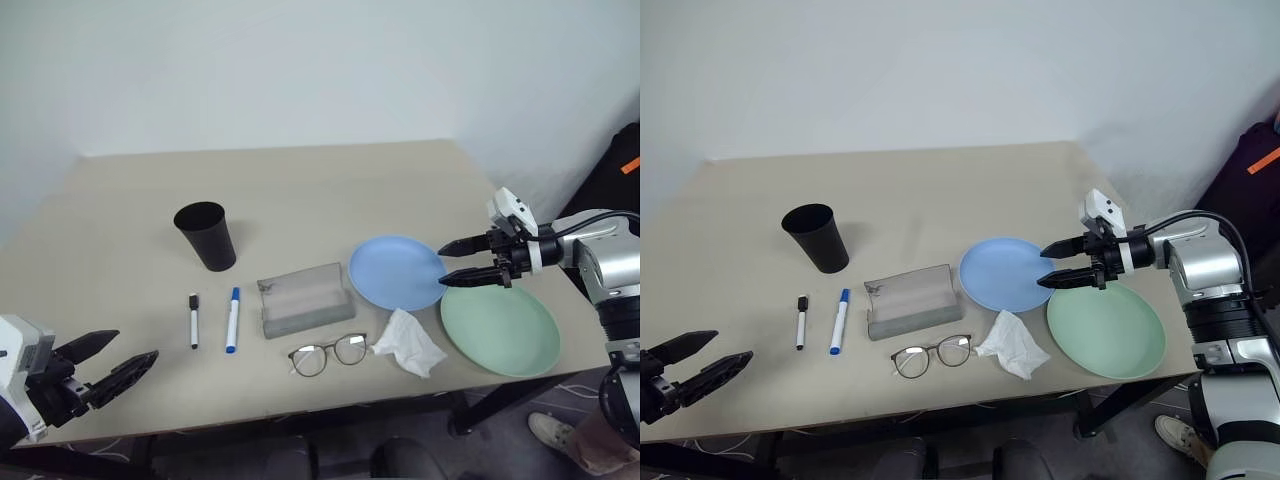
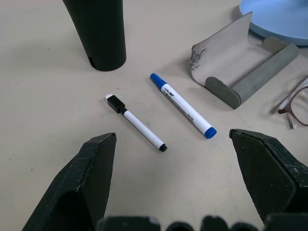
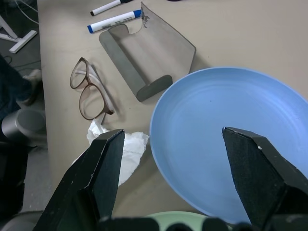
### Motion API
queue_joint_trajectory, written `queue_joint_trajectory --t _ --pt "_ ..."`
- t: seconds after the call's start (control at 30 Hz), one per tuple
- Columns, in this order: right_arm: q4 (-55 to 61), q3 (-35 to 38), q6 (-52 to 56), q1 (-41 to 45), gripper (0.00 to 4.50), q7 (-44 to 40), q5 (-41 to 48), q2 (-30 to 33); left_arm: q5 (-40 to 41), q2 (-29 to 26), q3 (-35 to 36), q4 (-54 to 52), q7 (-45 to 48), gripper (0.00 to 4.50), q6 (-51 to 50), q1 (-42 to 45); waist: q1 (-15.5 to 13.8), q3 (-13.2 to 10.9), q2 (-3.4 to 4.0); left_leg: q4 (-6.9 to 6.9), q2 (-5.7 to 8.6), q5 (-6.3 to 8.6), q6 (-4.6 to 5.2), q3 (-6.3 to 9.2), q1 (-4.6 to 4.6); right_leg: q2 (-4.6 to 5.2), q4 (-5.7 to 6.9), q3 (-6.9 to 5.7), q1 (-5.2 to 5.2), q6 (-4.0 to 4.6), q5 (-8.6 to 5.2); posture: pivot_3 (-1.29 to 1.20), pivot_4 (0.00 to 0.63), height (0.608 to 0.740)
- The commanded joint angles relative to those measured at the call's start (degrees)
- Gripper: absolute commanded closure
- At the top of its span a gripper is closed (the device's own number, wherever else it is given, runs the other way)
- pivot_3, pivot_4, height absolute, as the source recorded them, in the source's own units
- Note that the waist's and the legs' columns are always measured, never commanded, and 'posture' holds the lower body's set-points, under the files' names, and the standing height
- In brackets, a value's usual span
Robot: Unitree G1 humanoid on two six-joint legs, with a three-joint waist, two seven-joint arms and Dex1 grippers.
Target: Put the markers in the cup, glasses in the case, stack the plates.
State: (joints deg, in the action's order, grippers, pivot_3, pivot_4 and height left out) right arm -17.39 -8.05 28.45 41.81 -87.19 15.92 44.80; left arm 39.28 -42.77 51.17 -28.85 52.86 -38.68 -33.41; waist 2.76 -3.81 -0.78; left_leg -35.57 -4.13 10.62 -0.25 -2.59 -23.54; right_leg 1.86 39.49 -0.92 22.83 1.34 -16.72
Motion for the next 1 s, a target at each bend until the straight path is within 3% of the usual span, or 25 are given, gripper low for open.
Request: queue_joint_trajectory --t 0.03,0.83,1.0 --pt "1.6 1.2 -0.4 0.2 1.01 -0.2 1.1 0.7 0.2 -1.2 0.9 0.3 -0.4 0.49 1.0 1.5 0.0 0.0 0.00 0.00 0.00 0.00 0.00 0.00 0.00 0.00 0.00 0.00 0.00 0.00 0.00 0.00 0.000 0.740" --pt "-1.0 1.0 -2.4 -2.7 1.01 -0.1 -1.0 6.5 -0.2 -6.0 -6.6 2.4 1.6 0.49 0.4 8.2 0.0 0.0 -0.03 -0.05 0.02 0.01 0.01 -0.07 -0.01 -0.03 0.02 0.01 -0.01 -0.02 0.01 0.00 0.000 0.740" --pt "-3.0 3.1 -1.2 -5.9 1.01 4.4 -2.7 9.2 -1.4 -5.2 -8.3 2.9 0.8 0.49 1.6 8.9 0.0 0.0 0.00 -0.09 0.04 0.01 0.03 -0.08 -0.02 -0.01 0.02 0.05 -0.01 -0.03 0.02 0.00 0.000 0.740"
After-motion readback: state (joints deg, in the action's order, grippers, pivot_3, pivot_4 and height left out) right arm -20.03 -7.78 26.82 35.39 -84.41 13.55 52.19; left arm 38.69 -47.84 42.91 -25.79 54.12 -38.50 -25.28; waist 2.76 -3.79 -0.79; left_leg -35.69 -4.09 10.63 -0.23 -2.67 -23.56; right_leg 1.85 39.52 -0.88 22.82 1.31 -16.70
